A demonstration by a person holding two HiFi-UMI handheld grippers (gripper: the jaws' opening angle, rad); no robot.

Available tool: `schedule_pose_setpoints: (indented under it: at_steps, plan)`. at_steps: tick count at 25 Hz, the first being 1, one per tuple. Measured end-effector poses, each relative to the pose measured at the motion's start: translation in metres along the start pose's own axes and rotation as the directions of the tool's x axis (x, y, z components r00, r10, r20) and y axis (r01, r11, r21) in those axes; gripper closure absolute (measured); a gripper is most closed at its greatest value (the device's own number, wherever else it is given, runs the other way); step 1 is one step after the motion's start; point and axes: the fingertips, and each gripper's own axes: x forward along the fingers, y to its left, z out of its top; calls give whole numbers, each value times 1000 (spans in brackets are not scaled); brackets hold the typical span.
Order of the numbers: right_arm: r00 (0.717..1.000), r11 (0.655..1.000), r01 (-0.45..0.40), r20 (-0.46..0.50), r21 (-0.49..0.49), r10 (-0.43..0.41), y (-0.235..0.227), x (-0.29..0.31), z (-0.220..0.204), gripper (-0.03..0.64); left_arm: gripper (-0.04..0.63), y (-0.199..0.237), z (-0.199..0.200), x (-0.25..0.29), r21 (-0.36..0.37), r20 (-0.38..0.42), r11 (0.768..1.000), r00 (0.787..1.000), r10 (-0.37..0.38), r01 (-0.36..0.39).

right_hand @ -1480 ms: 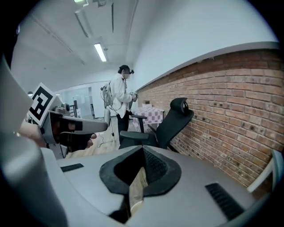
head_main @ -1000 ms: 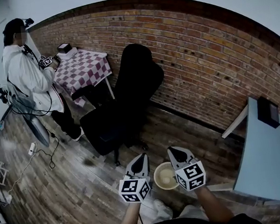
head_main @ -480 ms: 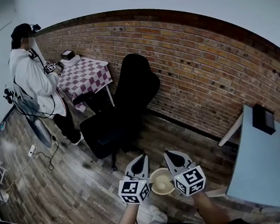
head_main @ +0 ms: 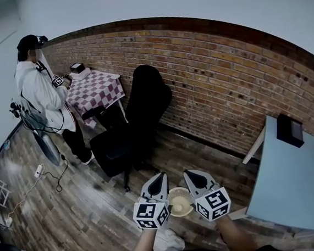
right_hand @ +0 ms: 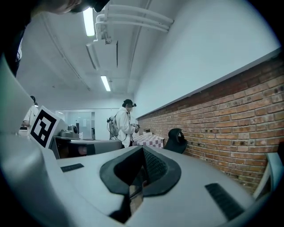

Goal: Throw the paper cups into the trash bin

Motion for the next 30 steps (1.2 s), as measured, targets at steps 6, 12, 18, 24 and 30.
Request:
schedule_pose_setpoints:
  at_steps: [6,12,18,24,30]
  plan:
    - [1000,1000,-19,10,4,19,3,-46,-1,614,592,-46,-1,-18,9,11,1000,1000,-2,2]
    - [999,999,-40,27,-8,40,8,-91,4,614,592,-88,5,-39,28,34,1000,999,5,-6]
    - [998,998,-51,30,-23,51,13,-133,5,614,592,-130,2,-61,18,48,1000,999,0,-1]
    - [997,998,-58,47,-32,60,23,-170,9,614,592,-166,0,-85,33,55,999,998,-5,3]
    - [995,997,-64,71,-40,66,30,-202,15,614,592,-197,5,-104,60,63,998,998,-14,10]
